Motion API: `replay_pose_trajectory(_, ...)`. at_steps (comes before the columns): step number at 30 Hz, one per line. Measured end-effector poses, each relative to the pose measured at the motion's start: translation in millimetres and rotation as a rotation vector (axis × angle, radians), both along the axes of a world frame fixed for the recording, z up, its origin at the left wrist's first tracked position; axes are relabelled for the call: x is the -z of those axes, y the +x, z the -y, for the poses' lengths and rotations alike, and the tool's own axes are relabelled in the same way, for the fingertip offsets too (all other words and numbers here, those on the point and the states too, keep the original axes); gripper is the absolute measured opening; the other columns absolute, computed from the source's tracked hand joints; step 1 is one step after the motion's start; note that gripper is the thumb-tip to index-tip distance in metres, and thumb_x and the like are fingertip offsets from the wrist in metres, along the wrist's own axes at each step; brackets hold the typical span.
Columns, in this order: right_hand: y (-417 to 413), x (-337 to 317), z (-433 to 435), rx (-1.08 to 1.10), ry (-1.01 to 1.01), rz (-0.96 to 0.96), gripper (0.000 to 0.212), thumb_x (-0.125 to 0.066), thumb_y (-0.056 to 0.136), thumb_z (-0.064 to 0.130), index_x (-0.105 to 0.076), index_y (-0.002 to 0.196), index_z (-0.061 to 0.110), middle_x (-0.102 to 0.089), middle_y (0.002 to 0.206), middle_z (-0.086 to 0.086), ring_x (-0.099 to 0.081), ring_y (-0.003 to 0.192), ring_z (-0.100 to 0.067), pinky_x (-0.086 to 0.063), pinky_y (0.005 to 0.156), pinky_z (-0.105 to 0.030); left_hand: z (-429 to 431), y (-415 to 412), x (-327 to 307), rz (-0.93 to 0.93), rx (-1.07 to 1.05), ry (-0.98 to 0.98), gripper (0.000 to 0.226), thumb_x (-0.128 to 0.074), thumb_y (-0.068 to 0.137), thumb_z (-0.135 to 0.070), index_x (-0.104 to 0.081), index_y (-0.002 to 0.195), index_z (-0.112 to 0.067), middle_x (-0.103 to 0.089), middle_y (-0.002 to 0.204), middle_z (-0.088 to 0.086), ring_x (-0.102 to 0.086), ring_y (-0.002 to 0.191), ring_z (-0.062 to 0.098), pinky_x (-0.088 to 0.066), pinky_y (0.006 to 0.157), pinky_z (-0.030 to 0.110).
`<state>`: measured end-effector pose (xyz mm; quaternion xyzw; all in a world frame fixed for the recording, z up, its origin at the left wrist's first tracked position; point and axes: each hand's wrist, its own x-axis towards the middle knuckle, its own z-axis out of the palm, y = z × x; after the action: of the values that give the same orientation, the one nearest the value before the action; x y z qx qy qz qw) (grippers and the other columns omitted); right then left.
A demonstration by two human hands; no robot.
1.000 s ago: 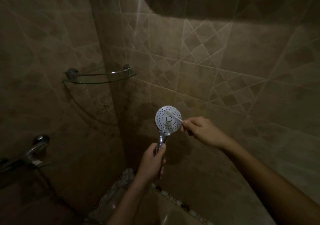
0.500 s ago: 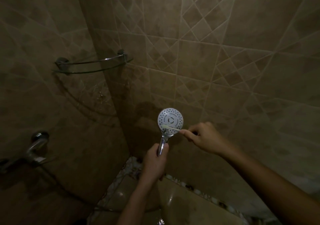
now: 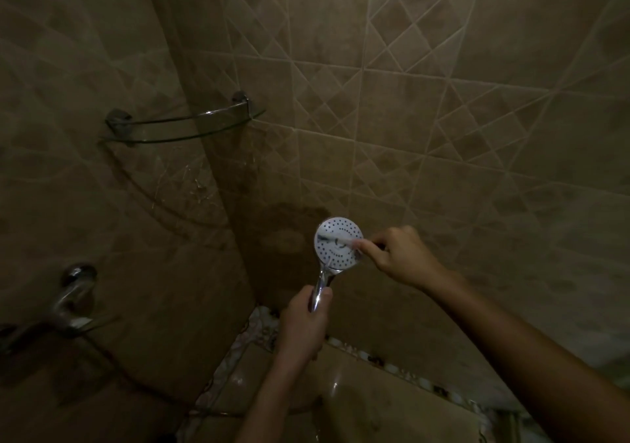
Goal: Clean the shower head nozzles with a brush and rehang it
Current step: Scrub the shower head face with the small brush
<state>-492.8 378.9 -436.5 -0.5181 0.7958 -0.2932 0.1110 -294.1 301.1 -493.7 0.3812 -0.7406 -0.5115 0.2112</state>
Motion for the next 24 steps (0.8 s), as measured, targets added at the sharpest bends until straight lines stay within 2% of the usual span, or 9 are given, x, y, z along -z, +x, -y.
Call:
replay_pose_trajectory(3,-11.2,-3.8,6.8,0.151,-0.06,-0.077,0.045,-0.053,0.101,0.045,-0.077,0.076,0.015,-0.061,0.051,-0.007,-0.039,0.036,-0.008,-0.029,0.038,-0.018,-3.5,4.9,-1.6,-0.003,-0.013,-0.024,0.037,-0.057,0.099,-0.024,-0.047,0.064,-0.021,-0.046,0.058,-0.006,-0.047,0.05,-0.006,-0.036,0.048,0.011)
replay_pose_trajectory(7,-0.3,-0.3,-4.0,-0.148,0.015,0.034,0.041,-0.055,0.1,0.047,-0.061,0.062,0.032,-0.055,0.049,-0.001,-0.044,0.04,-0.008,-0.037,0.043,-0.024,-2.6,6.8,4.0,-0.004,0.001,-0.017,0.032,-0.058,0.099,-0.025,-0.053,0.069,-0.017,-0.049,0.061,-0.005,-0.045,0.053,0.001,-0.035,0.05,0.014)
replay_pose_trajectory(9,2.7,6.4,-7.8,-0.223,0.089,-0.021,0.04,-0.056,0.099,0.047,-0.056,0.061,0.036,-0.052,0.05,0.005,-0.048,0.042,-0.009,-0.039,0.044,-0.024,-1.7,6.3,6.7,-0.005,0.0,-0.011,0.03,-0.058,0.099,-0.026,-0.053,0.07,-0.018,-0.05,0.061,-0.005,-0.044,0.056,0.004,-0.034,0.051,0.016)
replay_pose_trajectory(12,-5.9,6.9,-7.3,-0.115,0.082,-0.088,0.037,-0.053,0.098,0.052,-0.066,0.068,0.033,-0.056,0.048,0.0,-0.046,0.039,-0.01,-0.038,0.042,-0.024,-2.2,5.2,8.2,-0.015,-0.001,-0.012,0.031,-0.057,0.099,-0.027,-0.051,0.069,-0.019,-0.049,0.061,-0.004,-0.044,0.057,0.006,-0.033,0.052,0.02)
replay_pose_trajectory(15,-6.3,5.5,-2.4,0.022,-0.003,-0.203,0.037,-0.054,0.1,0.044,-0.078,0.084,0.022,-0.052,0.044,0.004,-0.042,0.036,-0.009,-0.035,0.04,-0.022,-1.4,3.4,11.1,-0.006,-0.027,-0.001,0.031,-0.058,0.099,-0.027,-0.051,0.069,-0.019,-0.05,0.062,-0.004,-0.046,0.058,0.008,-0.035,0.054,0.025)
replay_pose_trajectory(18,-12.4,6.3,0.5,0.165,-0.085,-0.203,0.048,-0.051,0.099,0.046,-0.075,0.074,0.014,-0.053,0.046,0.004,-0.043,0.038,-0.007,-0.047,0.046,-0.037,-3.8,4.5,16.4,-0.032,-0.024,0.027,0.032,-0.058,0.098,-0.026,-0.05,0.069,-0.018,-0.048,0.061,-0.006,-0.043,0.056,0.006,-0.034,0.053,0.022)
replay_pose_trajectory(19,-13.3,8.8,-1.5,0.137,-0.088,-0.158,0.052,-0.048,0.097,0.052,-0.073,0.071,0.015,-0.053,0.046,0.003,-0.043,0.038,-0.007,-0.046,0.045,-0.037,-4.7,5.5,17.6,-0.032,-0.017,0.038,0.032,-0.058,0.099,-0.027,-0.051,0.069,-0.017,-0.047,0.06,-0.006,-0.043,0.055,0.005,-0.034,0.052,0.019)
replay_pose_trajectory(21,-8.7,13.8,-7.8,-0.034,-0.072,-0.061,0.049,-0.048,0.097,0.056,-0.068,0.065,0.024,-0.05,0.045,0.005,-0.044,0.038,-0.009,-0.039,0.041,-0.025,-5.2,6.7,19.9,-0.024,-0.009,0.039,0.03,-0.058,0.099,-0.028,-0.054,0.072,-0.014,-0.048,0.061,-0.006,-0.043,0.056,0.005,-0.034,0.052,0.018)
replay_pose_trajectory(24,0.3,19.2,-13.9,-0.254,-0.019,-0.115,0.043,-0.055,0.099,0.049,-0.052,0.057,0.038,-0.043,0.043,0.01,-0.046,0.039,-0.009,-0.033,0.043,-0.015,-5.2,6.5,22.5,-0.035,-0.009,0.037,0.03,-0.058,0.098,-0.028,-0.053,0.071,-0.018,-0.049,0.061,-0.006,-0.043,0.056,0.004,-0.034,0.052,0.018)
